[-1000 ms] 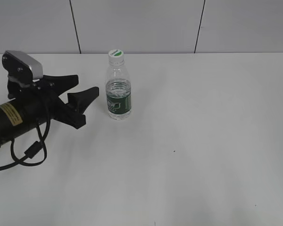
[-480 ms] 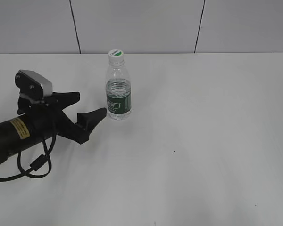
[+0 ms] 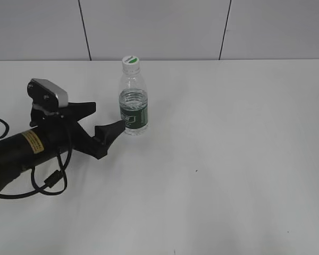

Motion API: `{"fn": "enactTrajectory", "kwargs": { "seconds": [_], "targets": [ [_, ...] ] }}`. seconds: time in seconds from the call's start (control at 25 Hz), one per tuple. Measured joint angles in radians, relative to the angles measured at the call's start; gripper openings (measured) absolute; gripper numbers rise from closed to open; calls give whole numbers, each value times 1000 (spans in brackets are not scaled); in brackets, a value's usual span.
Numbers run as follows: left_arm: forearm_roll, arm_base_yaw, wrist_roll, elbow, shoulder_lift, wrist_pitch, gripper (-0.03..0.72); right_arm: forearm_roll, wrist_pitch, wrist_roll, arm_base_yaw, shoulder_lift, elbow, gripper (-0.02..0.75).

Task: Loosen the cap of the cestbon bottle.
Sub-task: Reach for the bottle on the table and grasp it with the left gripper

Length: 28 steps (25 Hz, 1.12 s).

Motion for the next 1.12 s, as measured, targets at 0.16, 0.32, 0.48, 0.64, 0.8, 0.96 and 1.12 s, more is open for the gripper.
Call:
{"fn": "enactTrajectory", "kwargs": {
  "seconds": [0.16, 0.32, 0.48, 0.64, 0.8, 0.96, 1.12],
  "targets": [
    [0, -23, 0, -41, 23, -1, 600, 0, 0, 0, 0, 0, 0, 516],
    [-4, -47, 0, -109, 78, -2, 594, 0, 0, 0, 0, 0, 0, 516],
    [-32, -69, 0, -156, 115, -2, 593, 0, 0, 0, 0, 0, 0, 516],
    [-56, -90, -9, -219, 161, -2, 591, 0, 0, 0, 0, 0, 0, 516],
    [-79, -95, -23, -266, 201, -2, 591, 0, 0, 0, 0, 0, 0, 516],
    [-76, -95, -51, -310, 233, -2, 591, 0, 0, 0, 0, 0, 0, 516],
    [-15, -96, -63, -358, 261, -2, 591, 0, 0, 0, 0, 0, 0, 516]
  ]
}}
